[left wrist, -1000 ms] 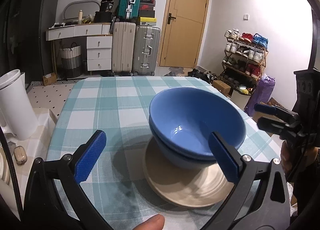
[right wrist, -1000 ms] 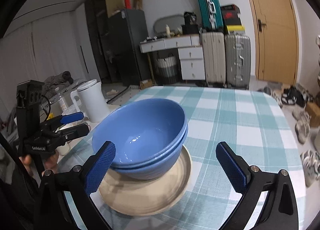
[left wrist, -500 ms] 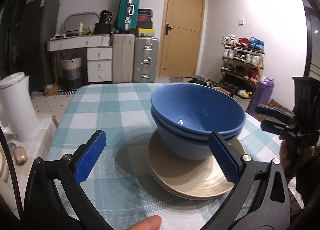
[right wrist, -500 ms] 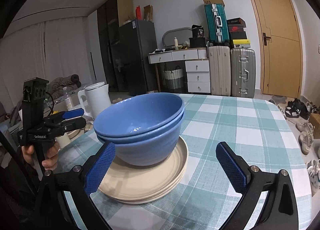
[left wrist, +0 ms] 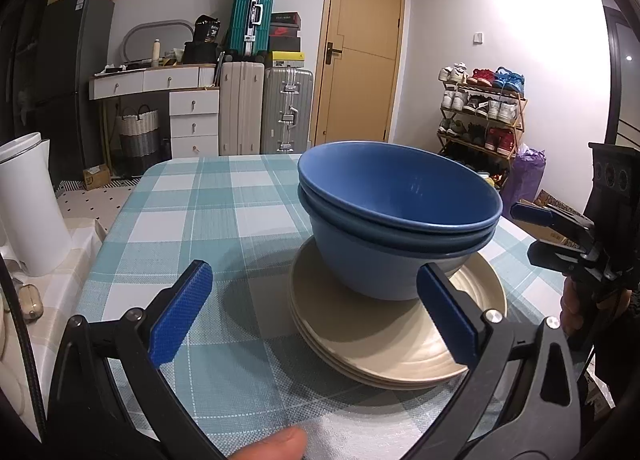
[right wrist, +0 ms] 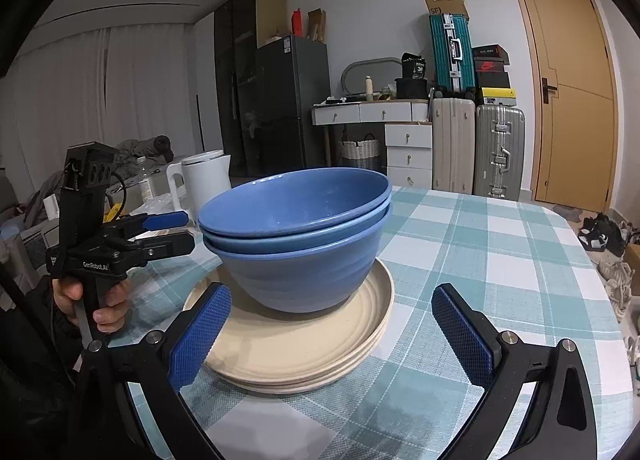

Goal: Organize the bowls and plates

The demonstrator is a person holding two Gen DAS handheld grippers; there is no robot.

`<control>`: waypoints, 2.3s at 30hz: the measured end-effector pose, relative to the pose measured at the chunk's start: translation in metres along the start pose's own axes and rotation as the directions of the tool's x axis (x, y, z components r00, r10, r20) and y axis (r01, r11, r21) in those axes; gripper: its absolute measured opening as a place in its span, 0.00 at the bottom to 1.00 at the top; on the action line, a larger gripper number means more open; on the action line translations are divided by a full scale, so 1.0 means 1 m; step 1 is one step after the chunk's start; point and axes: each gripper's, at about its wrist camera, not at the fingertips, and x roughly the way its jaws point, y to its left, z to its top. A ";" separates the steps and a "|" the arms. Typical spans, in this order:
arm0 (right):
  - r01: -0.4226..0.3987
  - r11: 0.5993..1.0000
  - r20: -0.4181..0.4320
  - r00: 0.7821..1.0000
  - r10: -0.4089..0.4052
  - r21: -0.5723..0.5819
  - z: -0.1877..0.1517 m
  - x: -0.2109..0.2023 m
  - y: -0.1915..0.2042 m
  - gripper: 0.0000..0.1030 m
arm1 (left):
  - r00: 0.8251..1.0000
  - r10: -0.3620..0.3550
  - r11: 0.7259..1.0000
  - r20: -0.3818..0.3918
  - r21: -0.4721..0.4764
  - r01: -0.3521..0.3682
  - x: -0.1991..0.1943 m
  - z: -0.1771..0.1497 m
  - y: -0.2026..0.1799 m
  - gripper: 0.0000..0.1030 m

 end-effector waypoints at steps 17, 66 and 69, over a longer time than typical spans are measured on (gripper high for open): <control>-0.006 1.000 0.030 1.000 0.006 0.005 0.000 -0.007 -0.001 0.99 | 1.000 -0.017 1.000 0.011 -0.008 0.017 0.005 -0.005 0.007 0.99; -0.012 1.000 0.031 0.999 0.012 -0.004 -0.002 -0.008 0.003 0.99 | 1.000 -0.019 1.000 0.008 -0.010 0.019 0.005 -0.005 0.009 0.99; -0.012 1.000 0.030 0.999 0.012 -0.004 -0.002 -0.008 0.003 0.99 | 1.000 -0.020 1.000 0.009 -0.009 0.020 0.005 -0.005 0.009 0.99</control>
